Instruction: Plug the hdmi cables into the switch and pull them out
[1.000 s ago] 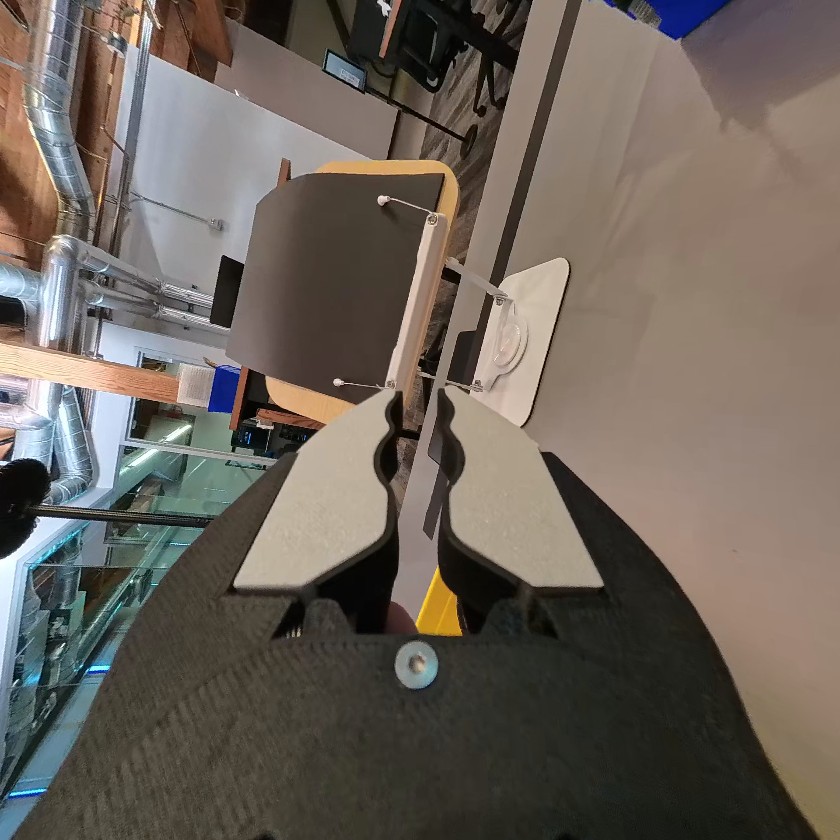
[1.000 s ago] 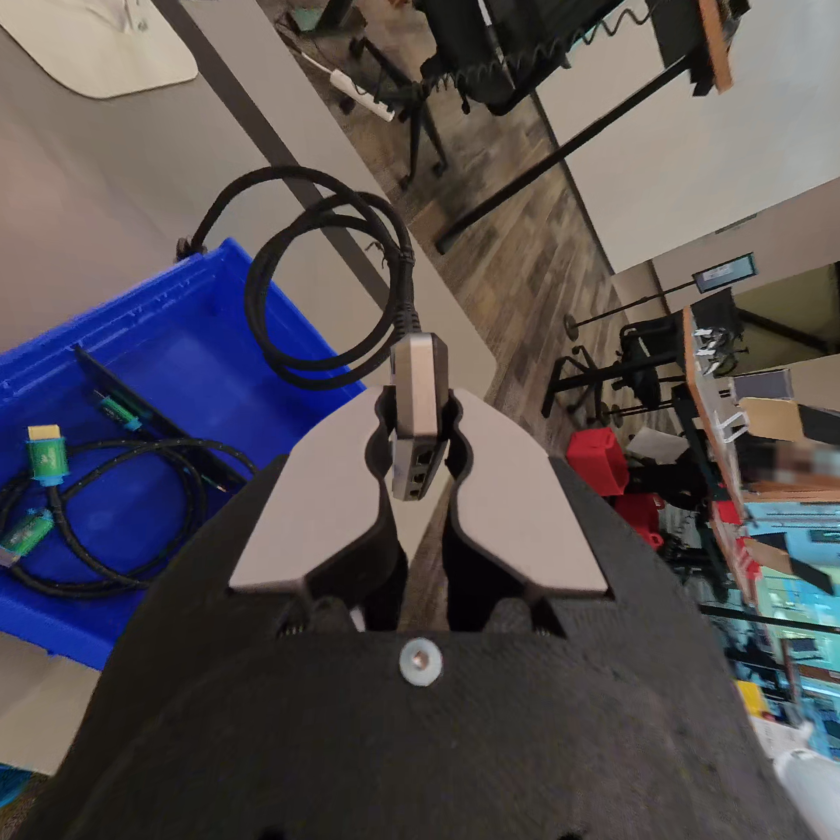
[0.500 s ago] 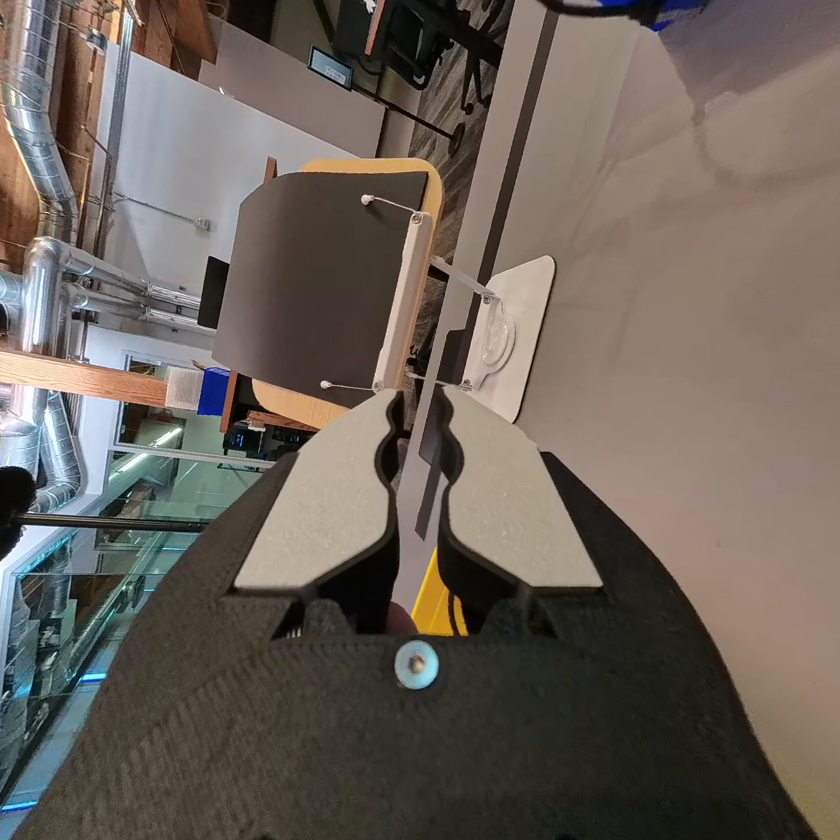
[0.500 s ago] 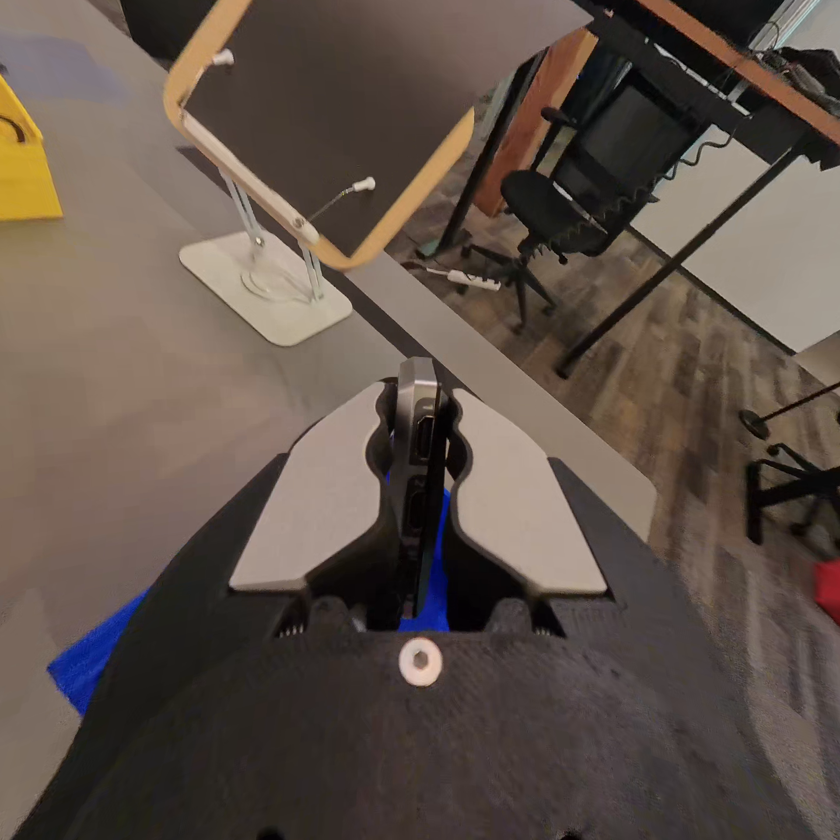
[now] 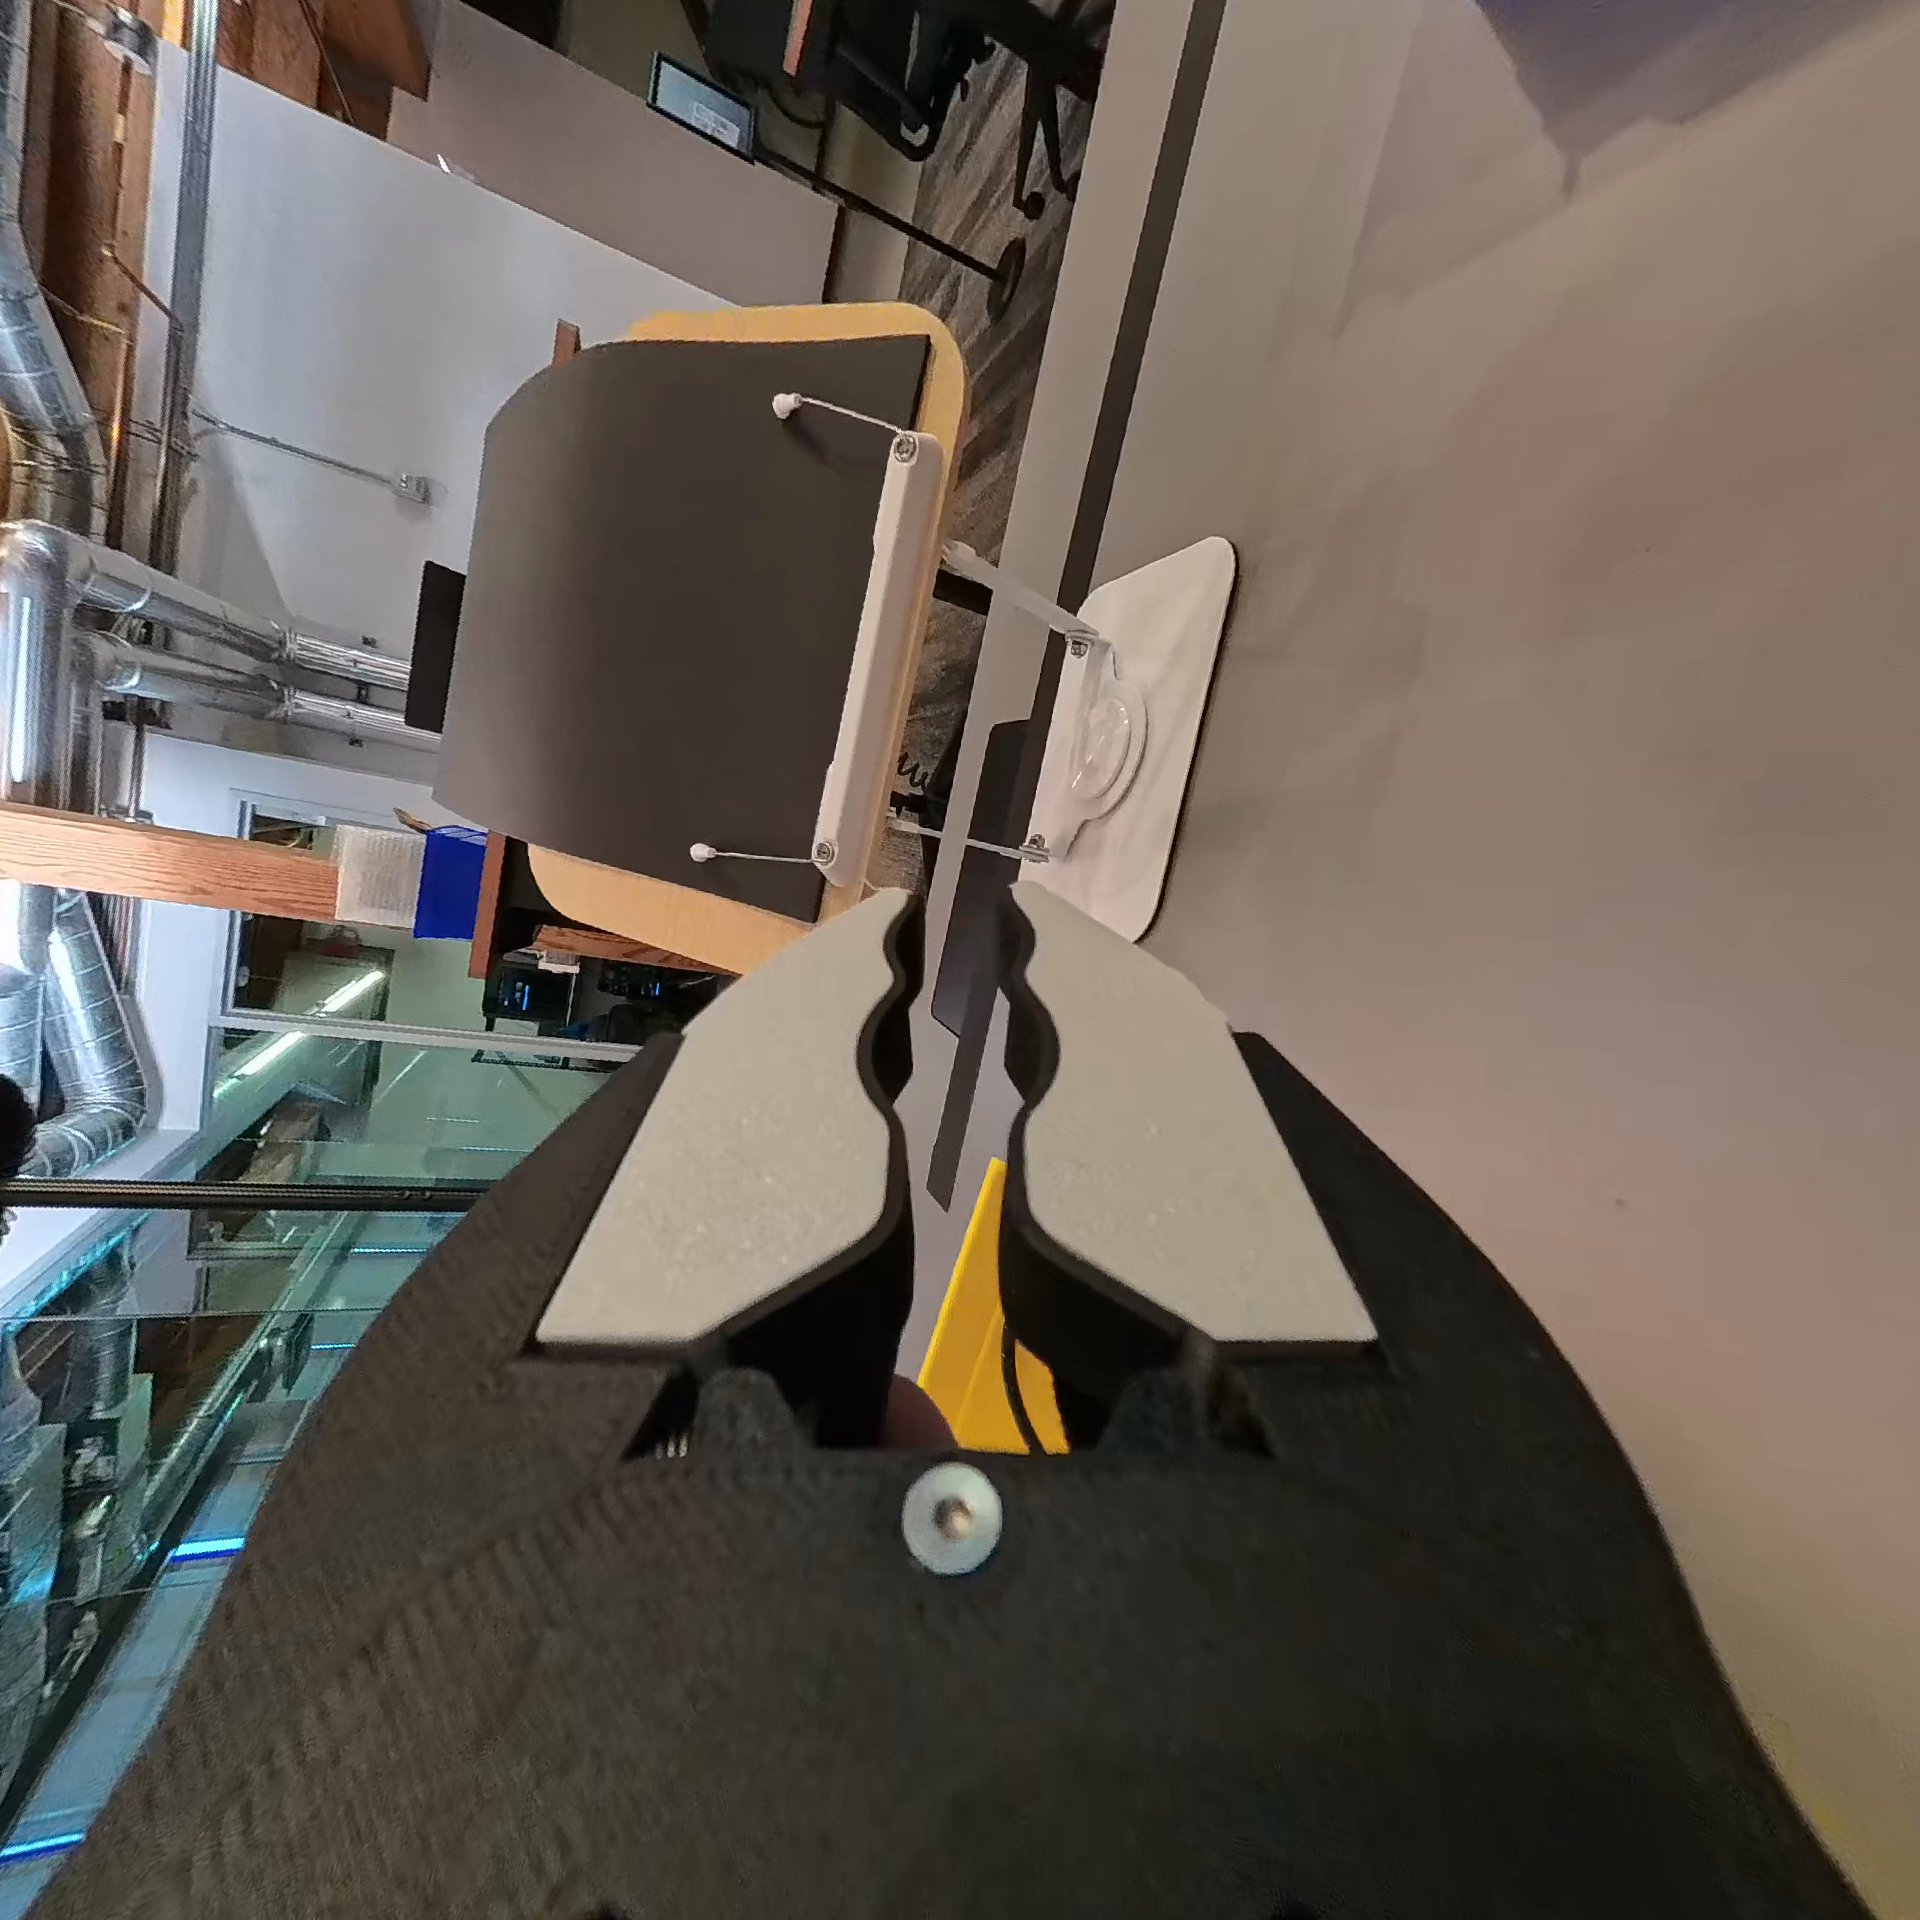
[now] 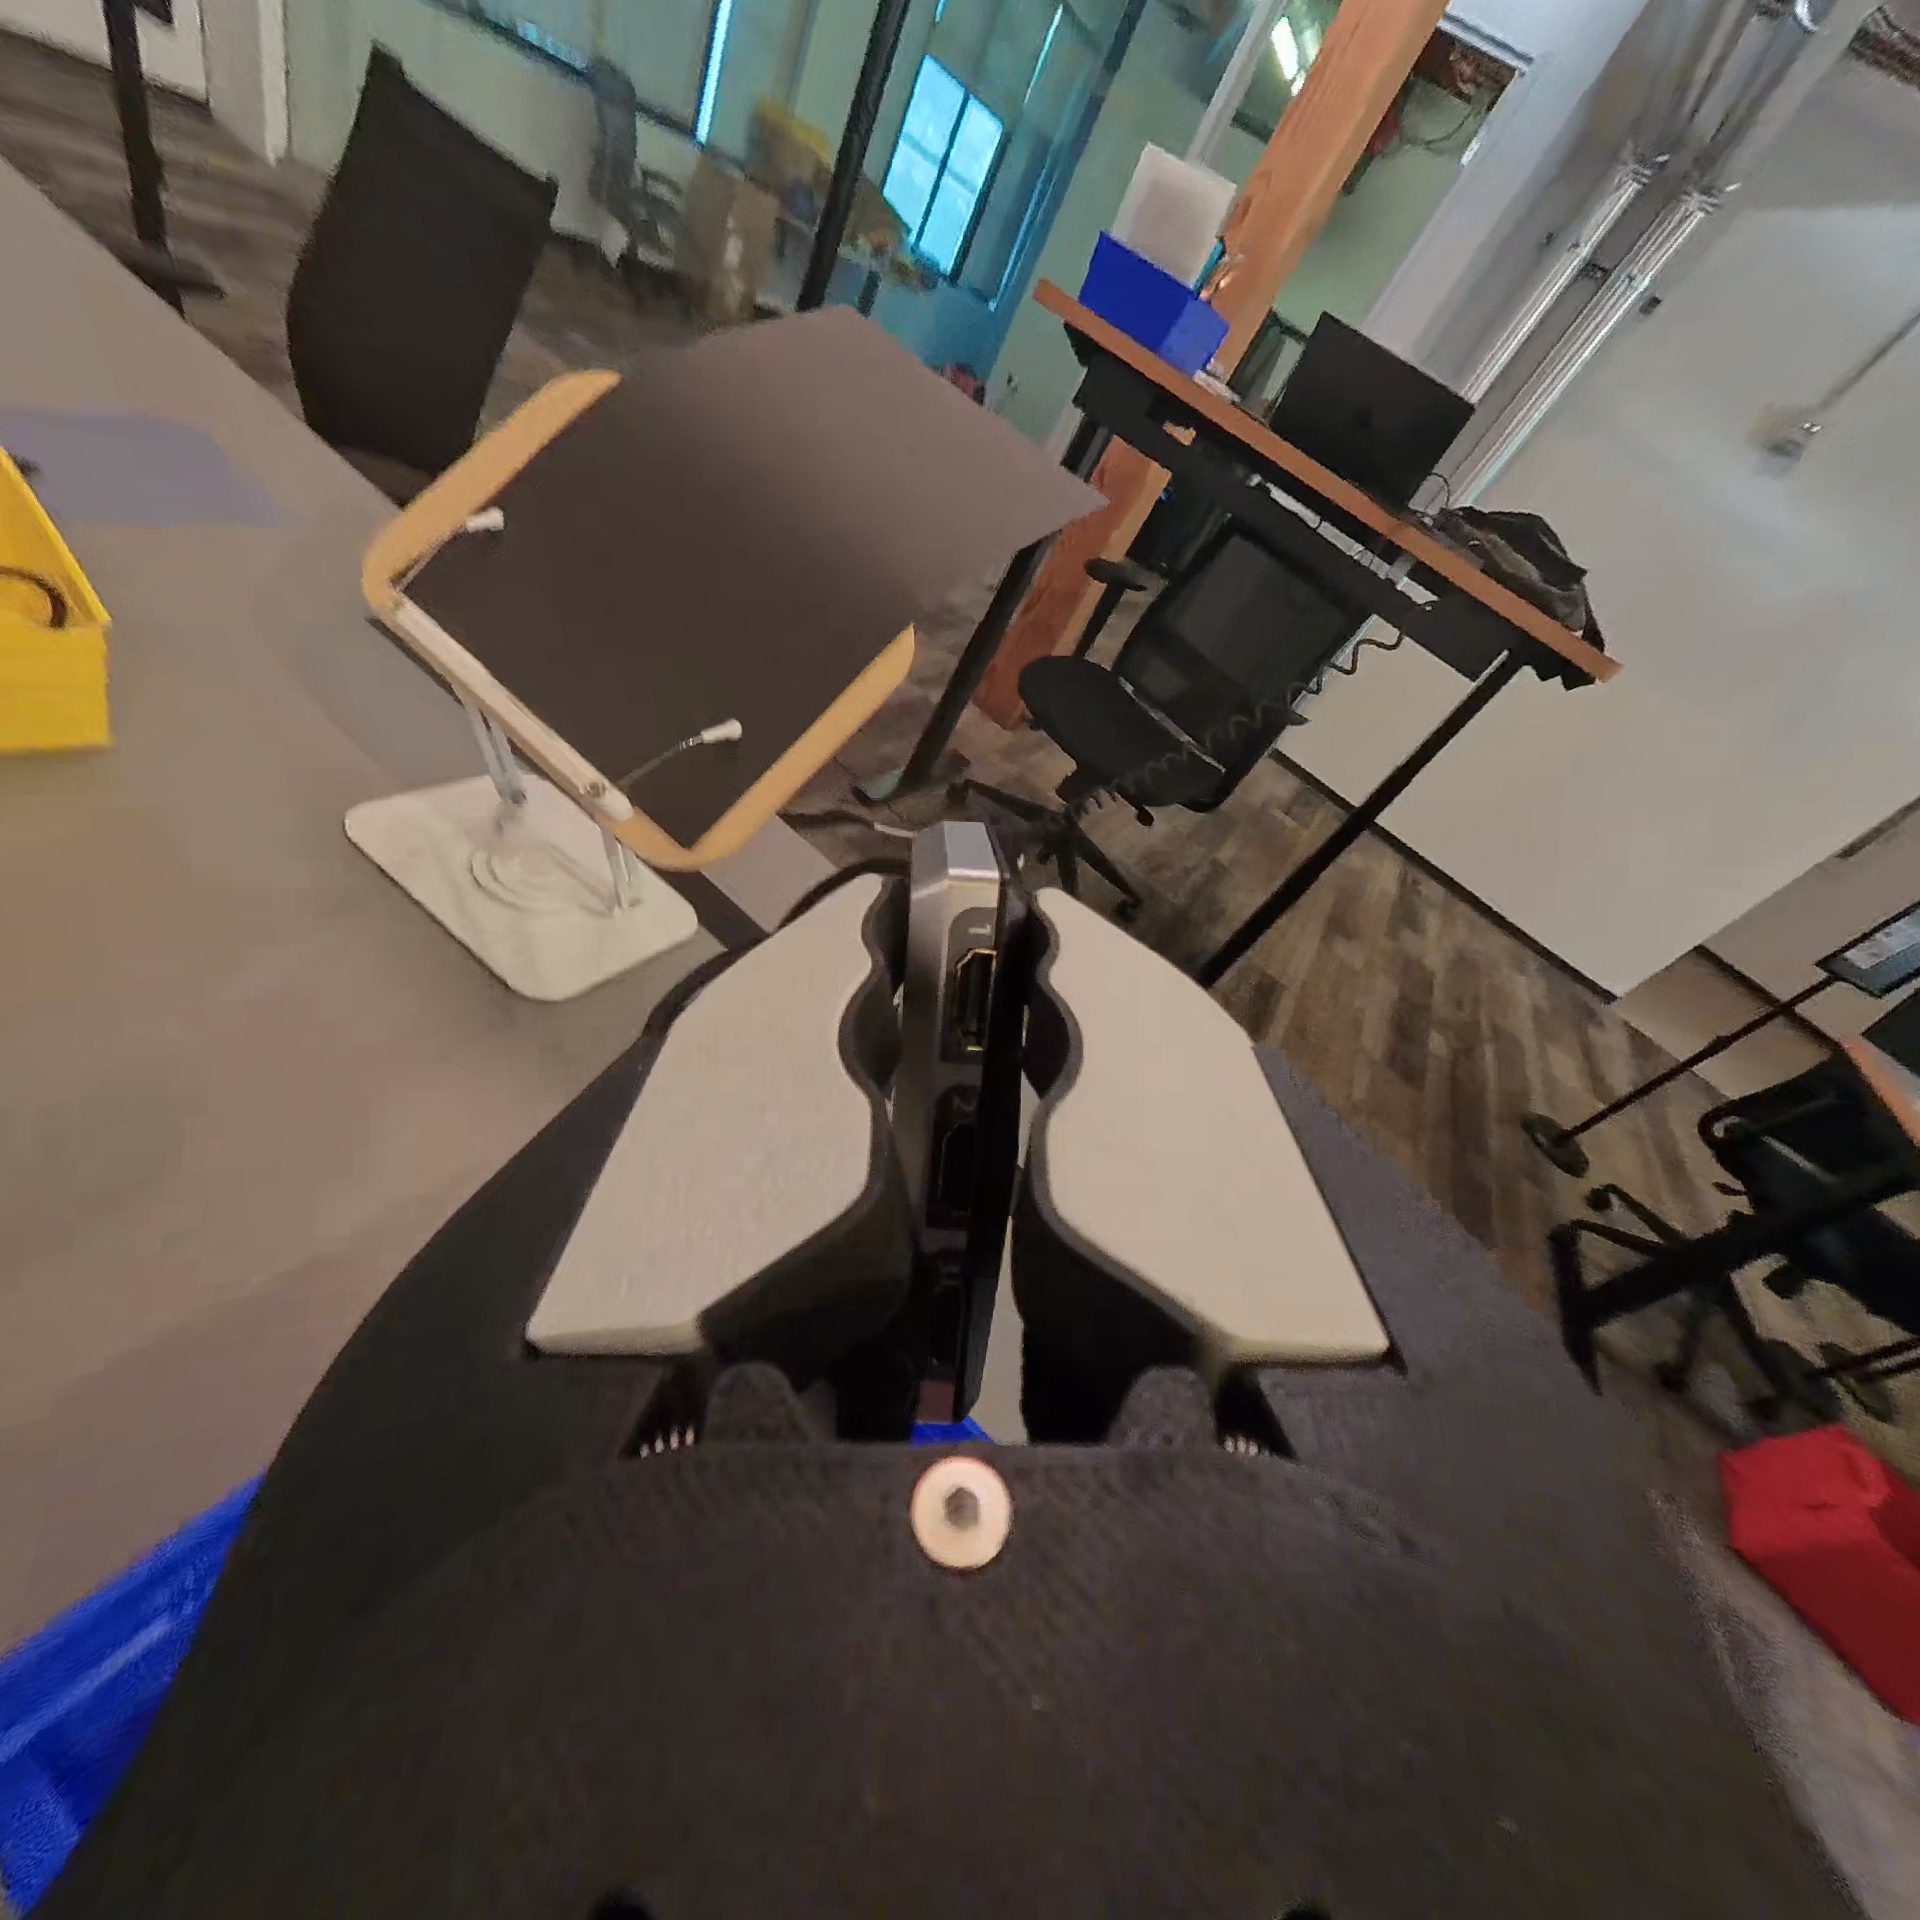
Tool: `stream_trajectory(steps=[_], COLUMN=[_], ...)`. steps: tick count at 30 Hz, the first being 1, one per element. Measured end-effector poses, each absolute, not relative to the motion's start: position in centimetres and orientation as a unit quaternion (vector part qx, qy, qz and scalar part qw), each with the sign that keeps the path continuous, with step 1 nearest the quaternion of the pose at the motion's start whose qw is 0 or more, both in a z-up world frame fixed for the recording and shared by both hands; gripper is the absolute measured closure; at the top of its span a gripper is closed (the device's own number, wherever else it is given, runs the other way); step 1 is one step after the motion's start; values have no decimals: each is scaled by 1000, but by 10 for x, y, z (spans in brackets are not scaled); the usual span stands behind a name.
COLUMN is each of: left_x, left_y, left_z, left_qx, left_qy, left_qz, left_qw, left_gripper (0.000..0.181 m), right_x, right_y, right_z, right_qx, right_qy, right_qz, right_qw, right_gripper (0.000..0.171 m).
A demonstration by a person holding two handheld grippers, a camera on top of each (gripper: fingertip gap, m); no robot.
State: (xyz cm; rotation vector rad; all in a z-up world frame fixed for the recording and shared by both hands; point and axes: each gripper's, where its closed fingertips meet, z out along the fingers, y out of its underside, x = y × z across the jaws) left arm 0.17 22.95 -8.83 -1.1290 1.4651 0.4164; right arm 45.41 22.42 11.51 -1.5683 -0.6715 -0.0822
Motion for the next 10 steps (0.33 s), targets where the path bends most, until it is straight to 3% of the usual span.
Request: stream_trajectory(steps=[1, 5, 10], left_x=[2, 4, 8], left_y=[230, 229, 227], left_z=[-89, -93, -97], left_qx=[-485, -485, -483], left_qy=[628, 633, 640], left_qz=[177, 177, 176], left_qw=[582, 578, 571], left_gripper=[169, 169, 169], right_x=[459, 474, 488], right_y=[220, 214, 233], right_z=[118, 107, 51], right_qx=[-697, -736, -787], right_qy=[-305, -339, -357], right_qz=[-46, -70, -55], right_qw=[647, 582, 500], right_gripper=[153, 152, 152])
